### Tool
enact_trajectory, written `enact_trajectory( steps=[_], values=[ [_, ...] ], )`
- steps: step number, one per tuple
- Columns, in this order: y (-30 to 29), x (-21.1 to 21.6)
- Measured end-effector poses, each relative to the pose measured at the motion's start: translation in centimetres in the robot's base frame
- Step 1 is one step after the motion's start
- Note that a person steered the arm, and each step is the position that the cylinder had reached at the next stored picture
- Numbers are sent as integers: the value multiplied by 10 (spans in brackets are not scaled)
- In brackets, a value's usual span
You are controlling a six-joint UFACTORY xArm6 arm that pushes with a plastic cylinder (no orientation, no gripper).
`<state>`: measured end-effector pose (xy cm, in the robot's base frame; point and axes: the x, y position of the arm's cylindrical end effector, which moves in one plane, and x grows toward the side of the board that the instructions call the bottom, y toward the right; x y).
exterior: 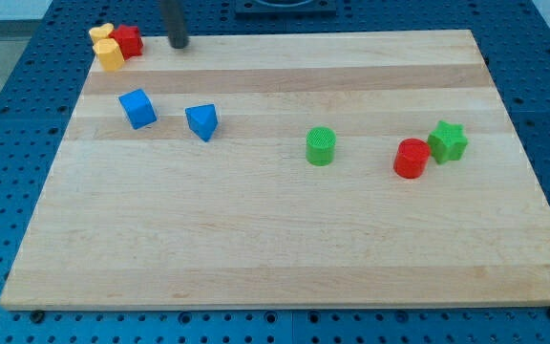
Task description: Go near the green star
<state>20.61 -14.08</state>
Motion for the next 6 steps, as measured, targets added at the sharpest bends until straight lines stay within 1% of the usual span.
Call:
enact_trajectory(
  steps=[1, 2, 3, 4, 5, 6],
  values=[
    [79, 18],
    [165, 46],
    [245, 91],
    [319, 148],
    [375, 205],
    [377, 254]
  ],
)
